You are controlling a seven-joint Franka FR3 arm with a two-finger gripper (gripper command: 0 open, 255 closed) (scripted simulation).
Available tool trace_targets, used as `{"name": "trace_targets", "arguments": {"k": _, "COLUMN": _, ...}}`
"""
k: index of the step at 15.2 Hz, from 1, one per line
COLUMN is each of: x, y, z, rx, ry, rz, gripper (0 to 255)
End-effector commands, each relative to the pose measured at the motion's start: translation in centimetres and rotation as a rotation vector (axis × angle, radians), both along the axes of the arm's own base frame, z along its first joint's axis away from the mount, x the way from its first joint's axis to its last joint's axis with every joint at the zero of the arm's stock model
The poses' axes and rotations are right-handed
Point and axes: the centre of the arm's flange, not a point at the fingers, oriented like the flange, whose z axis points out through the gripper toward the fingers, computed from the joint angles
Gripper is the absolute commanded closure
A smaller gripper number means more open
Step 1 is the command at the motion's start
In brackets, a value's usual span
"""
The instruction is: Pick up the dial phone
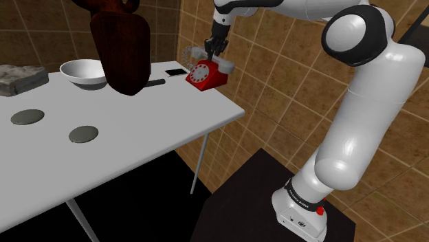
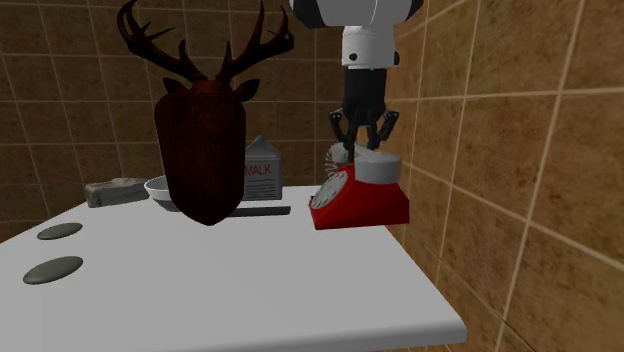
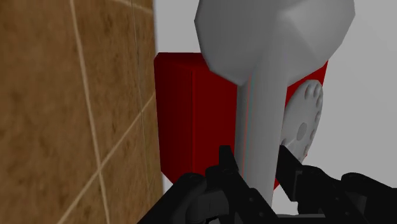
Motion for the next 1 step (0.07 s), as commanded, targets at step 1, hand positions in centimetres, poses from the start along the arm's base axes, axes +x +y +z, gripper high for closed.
{"name": "trace_targets", "arguments": {"k": 1, "x": -0.01, "y": 0.09, "z": 0.54, "rx": -0.001, "ry": -0.004, "rz": 0.0, "gripper": 255}}
